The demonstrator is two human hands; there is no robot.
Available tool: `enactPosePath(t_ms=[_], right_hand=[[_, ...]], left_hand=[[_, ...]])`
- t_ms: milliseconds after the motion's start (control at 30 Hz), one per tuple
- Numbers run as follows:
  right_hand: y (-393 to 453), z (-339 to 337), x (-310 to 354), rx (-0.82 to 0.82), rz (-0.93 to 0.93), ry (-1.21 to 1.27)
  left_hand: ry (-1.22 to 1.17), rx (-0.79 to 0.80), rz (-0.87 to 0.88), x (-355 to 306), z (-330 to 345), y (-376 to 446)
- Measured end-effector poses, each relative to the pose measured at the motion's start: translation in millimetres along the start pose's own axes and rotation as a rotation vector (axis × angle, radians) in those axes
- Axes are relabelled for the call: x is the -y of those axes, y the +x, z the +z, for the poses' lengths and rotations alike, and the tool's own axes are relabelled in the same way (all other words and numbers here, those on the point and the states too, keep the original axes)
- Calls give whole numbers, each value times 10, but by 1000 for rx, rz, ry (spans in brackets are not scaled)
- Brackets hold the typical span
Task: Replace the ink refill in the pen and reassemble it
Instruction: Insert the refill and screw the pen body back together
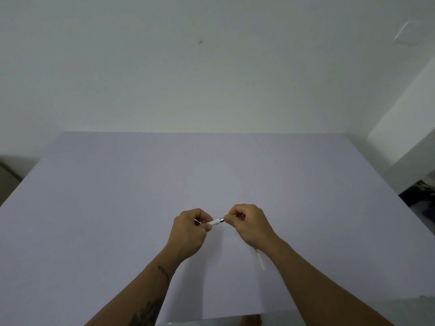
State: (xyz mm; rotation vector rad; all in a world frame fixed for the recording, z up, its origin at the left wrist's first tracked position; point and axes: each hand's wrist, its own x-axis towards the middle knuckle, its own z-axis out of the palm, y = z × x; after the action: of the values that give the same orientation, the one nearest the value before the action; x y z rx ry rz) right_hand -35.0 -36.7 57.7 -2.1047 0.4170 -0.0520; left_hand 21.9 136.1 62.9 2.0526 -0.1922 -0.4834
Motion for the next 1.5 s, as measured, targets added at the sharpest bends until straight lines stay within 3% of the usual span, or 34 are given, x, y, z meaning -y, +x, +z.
enactPosePath(t_ms=[1300,1500], right_hand=[[-2,0,4,-27,5,51],[27,-25,-46,8,31,-31]], left_hand=[[24,-23,14,2,64,39],[43,-9,24,33,102,53]])
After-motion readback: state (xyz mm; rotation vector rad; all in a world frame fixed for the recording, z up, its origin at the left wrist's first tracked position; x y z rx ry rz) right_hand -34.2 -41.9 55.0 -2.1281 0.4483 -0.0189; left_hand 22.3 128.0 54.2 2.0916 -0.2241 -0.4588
